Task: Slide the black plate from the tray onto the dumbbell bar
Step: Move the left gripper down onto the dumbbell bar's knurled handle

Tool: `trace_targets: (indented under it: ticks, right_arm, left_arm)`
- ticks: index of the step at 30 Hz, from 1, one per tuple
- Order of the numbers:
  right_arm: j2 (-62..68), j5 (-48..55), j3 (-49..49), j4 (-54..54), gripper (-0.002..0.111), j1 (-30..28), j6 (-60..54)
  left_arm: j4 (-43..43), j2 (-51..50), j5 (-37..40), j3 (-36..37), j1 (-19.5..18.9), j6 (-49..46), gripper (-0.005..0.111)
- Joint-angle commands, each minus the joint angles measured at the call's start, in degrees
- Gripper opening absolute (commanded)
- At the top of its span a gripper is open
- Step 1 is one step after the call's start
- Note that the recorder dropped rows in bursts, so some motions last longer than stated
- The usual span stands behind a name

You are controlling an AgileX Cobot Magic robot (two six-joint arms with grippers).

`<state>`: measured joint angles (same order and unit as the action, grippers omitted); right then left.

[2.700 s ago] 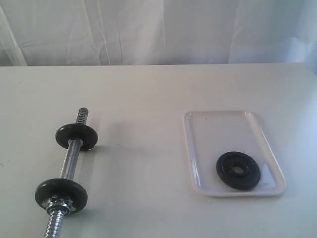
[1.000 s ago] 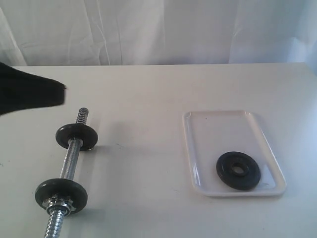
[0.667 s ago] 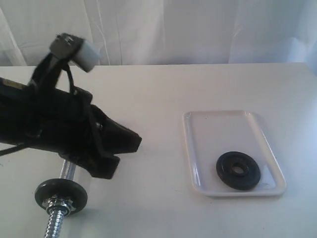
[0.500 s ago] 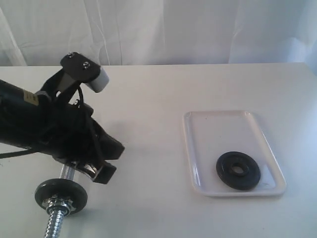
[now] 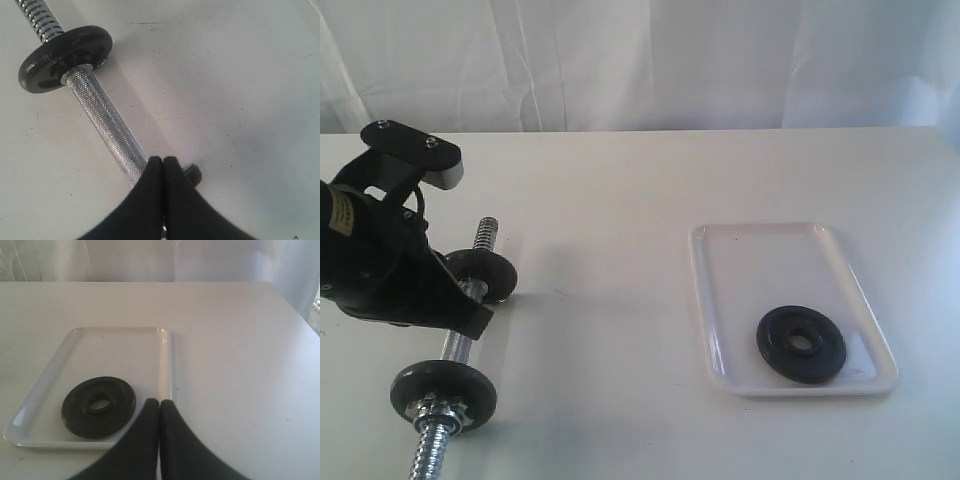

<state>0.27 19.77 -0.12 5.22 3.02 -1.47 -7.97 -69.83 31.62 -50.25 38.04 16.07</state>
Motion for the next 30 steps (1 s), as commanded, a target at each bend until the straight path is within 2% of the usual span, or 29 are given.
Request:
trace_targets:
  ticks: [1,8,14,17,22,23,30]
  right_arm:
    - [-0.27,-0.19,0.12,-0.31,0.000,-0.14,0.17]
    - [-0.27,-0.19,0.12,-0.31,0.000,-0.14,0.17]
    - [-0.27,-0.19,0.12,-0.31,0.000,-0.14,0.17]
    - [-0.27,-0.19,0.12,-0.31,0.000,-0.14,0.17]
    - [-0.27,-0.19,0.12,-0.31,0.000,-0.14,0.17]
    - [-0.27,-0.19,0.12,-0.31,0.000,-0.14,0.17]
    - [-0.27,-0.19,0.12,-0.31,0.000,-0.14,0.17]
  left_arm:
    - [0.39,0.15,-0.14,-0.34,-0.13,6.41,0.000]
    - [0.39,-0.39,-0.17,-0.34,-0.13,8.03,0.000]
    - [0.39,-3.85,-0.98,-0.34,-0.13,13.36,0.001]
    - [-0.09,-5.49,-2.92,-0.34,-0.23,13.91,0.014]
    - [-3.36,-7.67,-6.38,-0.34,-0.23,16.89,0.055]
    - [-4.75,-8.30,-6.63,-0.34,-0.23,19.10,0.059]
    - [-25.05,-13.05,-2.65,-0.34,-0.23,42.17,0.058]
